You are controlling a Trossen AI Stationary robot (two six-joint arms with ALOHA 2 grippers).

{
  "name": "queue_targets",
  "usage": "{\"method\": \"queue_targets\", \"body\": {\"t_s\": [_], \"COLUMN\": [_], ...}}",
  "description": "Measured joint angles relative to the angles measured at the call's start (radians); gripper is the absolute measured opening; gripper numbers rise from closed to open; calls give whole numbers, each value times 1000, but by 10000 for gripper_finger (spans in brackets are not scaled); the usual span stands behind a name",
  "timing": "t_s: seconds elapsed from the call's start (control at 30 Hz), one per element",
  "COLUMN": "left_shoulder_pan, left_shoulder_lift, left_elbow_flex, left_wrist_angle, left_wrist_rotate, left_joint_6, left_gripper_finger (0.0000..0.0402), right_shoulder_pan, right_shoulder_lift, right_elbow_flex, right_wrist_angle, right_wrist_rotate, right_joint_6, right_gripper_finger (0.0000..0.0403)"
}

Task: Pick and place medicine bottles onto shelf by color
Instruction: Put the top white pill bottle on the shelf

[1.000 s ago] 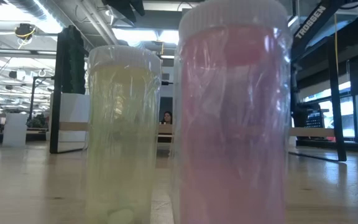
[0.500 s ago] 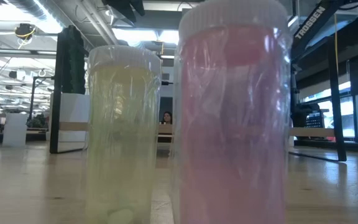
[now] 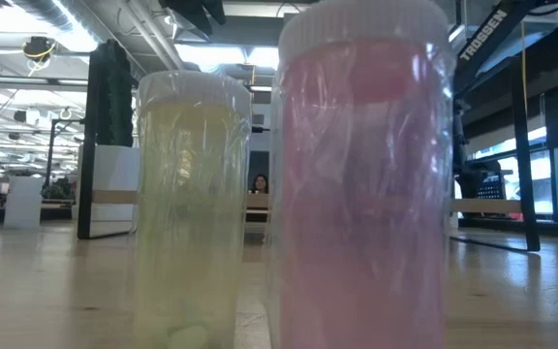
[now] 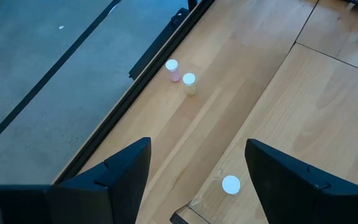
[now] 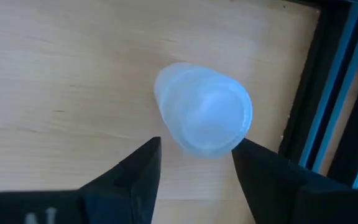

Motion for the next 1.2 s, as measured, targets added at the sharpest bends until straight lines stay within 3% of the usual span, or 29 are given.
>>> {"method": "queue_targets", "body": {"t_s": [0.6, 1.2], "left_shoulder_pan": [0, 0], "left_shoulder_lift": [0, 0], "left_elbow_flex": [0, 0], "left_wrist_angle": [0, 0], "left_wrist_rotate": [0, 0], "left_joint_6": [-4, -21], "left_gripper_finger": [255, 255], "right_shoulder_pan": [-4, -23], "right_shoulder_lift": [-1, -1], "right_elbow_flex": [94, 95], "right_wrist_angle": [-10, -2], "right_wrist_rotate": [5, -3], "right_joint_6": [-31, -54], "right_gripper_finger": [201, 201]}}
